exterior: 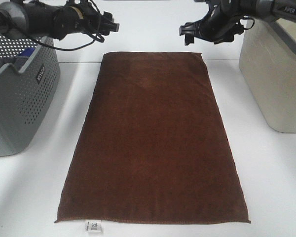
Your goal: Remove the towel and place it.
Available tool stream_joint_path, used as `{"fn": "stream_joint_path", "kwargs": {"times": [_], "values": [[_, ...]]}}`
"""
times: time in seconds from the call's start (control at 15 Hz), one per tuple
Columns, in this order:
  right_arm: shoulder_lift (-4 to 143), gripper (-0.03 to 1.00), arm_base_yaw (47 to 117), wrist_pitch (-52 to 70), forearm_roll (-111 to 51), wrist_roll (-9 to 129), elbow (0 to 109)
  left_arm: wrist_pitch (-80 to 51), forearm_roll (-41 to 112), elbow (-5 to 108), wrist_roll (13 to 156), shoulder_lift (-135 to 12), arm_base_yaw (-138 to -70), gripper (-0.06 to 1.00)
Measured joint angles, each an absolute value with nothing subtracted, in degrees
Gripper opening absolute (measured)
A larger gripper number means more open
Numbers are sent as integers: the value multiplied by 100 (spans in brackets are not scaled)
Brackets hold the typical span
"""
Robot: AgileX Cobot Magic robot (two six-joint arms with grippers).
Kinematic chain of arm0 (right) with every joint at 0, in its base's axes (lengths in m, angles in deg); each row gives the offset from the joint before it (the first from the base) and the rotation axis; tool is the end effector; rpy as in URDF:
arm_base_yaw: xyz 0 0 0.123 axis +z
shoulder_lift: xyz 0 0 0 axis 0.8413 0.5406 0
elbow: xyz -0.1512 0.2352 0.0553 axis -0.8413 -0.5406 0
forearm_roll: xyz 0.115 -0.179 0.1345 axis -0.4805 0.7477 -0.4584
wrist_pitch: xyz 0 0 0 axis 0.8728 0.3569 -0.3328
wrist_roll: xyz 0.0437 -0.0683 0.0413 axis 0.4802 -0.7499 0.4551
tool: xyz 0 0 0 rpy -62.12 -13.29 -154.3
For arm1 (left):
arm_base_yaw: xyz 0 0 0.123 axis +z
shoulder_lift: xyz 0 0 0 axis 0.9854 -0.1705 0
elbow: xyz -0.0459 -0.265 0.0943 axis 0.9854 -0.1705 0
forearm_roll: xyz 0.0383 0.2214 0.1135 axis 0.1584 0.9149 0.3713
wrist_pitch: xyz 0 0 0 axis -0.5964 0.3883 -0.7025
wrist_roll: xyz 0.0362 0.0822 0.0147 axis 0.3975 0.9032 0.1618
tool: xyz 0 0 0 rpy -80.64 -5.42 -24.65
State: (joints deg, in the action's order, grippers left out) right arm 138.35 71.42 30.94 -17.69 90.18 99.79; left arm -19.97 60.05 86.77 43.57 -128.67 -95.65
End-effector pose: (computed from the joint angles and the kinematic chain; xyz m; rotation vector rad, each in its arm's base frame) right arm 0.5468 0.1341 0.1787 -0.1951 2.3040 0.1121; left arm 0.5502 -0.1527 0.1796 0.3299 1.8666 -0.1376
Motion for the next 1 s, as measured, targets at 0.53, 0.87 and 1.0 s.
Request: {"fn": "stream_joint_path", "kwargs": {"times": [0.53, 0.87, 1.0], "values": [[12088, 81, 7142, 5816, -2829, 8227, 9979, 1951, 5690, 8677, 4357, -11022, -9651, 68], [11429, 81, 7142, 6904, -2812, 8227, 9968, 3847, 5702, 8700, 4357, -10077, -9651, 68], [11073, 81, 7142, 6910, -2875, 8227, 9704, 4472, 5702, 8700, 4357, -9870, -9651, 68]]}}
